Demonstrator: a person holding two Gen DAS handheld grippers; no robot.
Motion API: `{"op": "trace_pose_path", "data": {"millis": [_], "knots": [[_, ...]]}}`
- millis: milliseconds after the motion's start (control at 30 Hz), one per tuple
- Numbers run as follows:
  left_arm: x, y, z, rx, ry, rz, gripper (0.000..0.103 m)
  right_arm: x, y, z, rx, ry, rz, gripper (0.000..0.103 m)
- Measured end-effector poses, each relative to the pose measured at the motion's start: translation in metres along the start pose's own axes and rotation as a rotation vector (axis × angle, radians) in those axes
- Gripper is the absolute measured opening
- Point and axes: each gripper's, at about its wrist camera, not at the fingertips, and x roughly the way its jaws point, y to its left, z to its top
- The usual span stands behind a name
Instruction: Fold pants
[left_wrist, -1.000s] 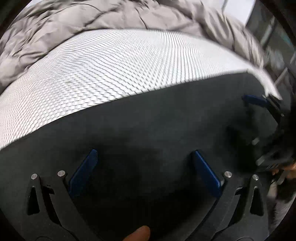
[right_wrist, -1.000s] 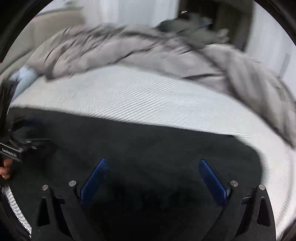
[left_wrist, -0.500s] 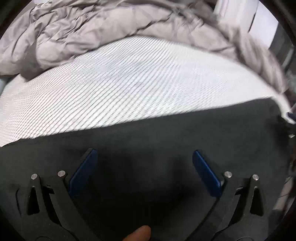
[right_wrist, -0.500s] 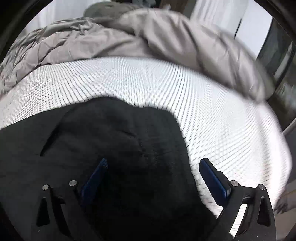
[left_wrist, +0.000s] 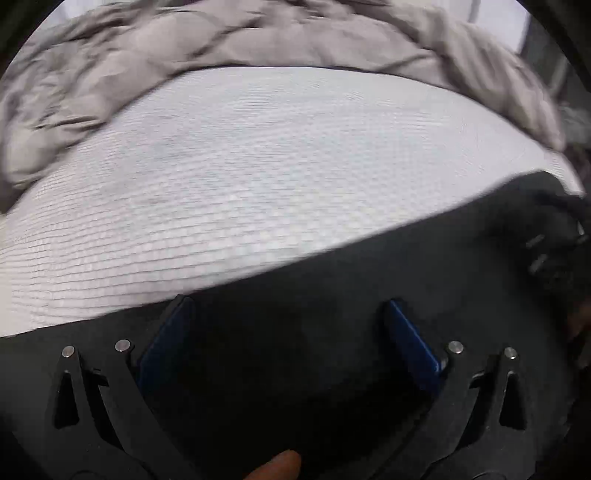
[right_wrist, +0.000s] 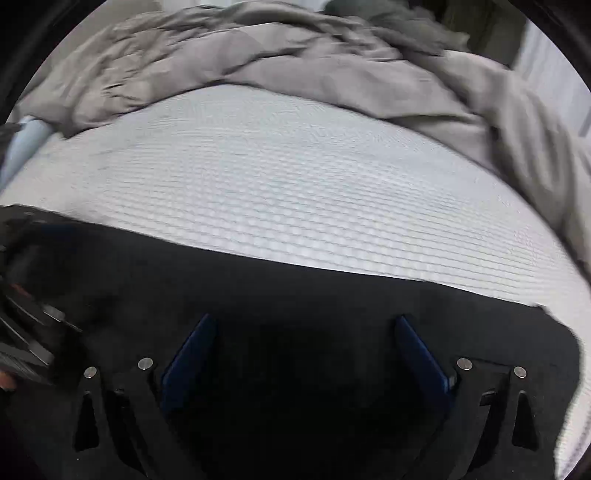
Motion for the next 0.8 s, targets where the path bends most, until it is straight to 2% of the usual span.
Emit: {"op": "trace_pose_path", "data": {"millis": [67, 133, 167, 200, 233, 267, 333, 400, 467, 533, 633, 700, 733, 800], "knots": [[0.003, 0.030, -0.004, -0.077, 0.010, 0.056, 0.103, 0.000, -0.047, -0.011, 0.078, 0.013, -0.231, 0.099], [0.002, 0.051, -0.006, -0.149, 0.009, 0.022, 0.102, 0.002, -0.083, -0.019, 0.184, 0.043, -0.314, 0.099], [-0.001, 0.053, -0.005, -0.159, 0.000, -0.003, 0.102, 0.000, -0.095, -0.021, 0.234, 0.045, -0.295, 0.099], [-0.007, 0.049, -0.005, -0.155, -0.005, 0.020, 0.102, -0.007, -0.101, -0.025, 0.272, 0.028, -0.245, 0.099], [-0.013, 0.042, -0.005, -0.142, -0.013, 0.041, 0.102, -0.015, -0.099, -0.023, 0.277, 0.005, -0.238, 0.099], [-0.020, 0.036, -0.005, -0.128, -0.029, 0.028, 0.102, -0.024, -0.094, -0.021, 0.266, -0.022, -0.245, 0.099], [-0.038, 0.012, -0.006, -0.071, -0.071, -0.049, 0.102, -0.047, -0.072, -0.014, 0.228, -0.096, -0.218, 0.099], [-0.044, -0.006, -0.009, 0.006, -0.089, -0.041, 0.102, -0.062, -0.044, -0.007, 0.188, -0.147, -0.100, 0.099], [-0.039, -0.006, -0.011, 0.037, -0.060, 0.009, 0.102, -0.063, -0.006, -0.001, 0.114, -0.141, 0.045, 0.099], [-0.023, 0.020, -0.016, -0.017, 0.011, 0.066, 0.102, -0.051, 0.028, -0.001, 0.023, -0.099, 0.116, 0.099], [-0.030, 0.079, -0.038, -0.127, 0.026, 0.104, 0.103, -0.025, 0.071, -0.015, -0.115, 0.004, 0.147, 0.098], [-0.038, 0.117, -0.050, -0.183, 0.007, 0.176, 0.103, -0.028, 0.076, -0.022, -0.122, -0.013, 0.149, 0.099], [-0.044, 0.140, -0.058, -0.229, -0.001, 0.187, 0.103, -0.028, 0.076, -0.021, -0.106, -0.003, 0.166, 0.099], [-0.050, 0.164, -0.066, -0.283, -0.019, 0.211, 0.103, -0.028, 0.066, -0.023, -0.079, 0.008, 0.175, 0.100]]}}
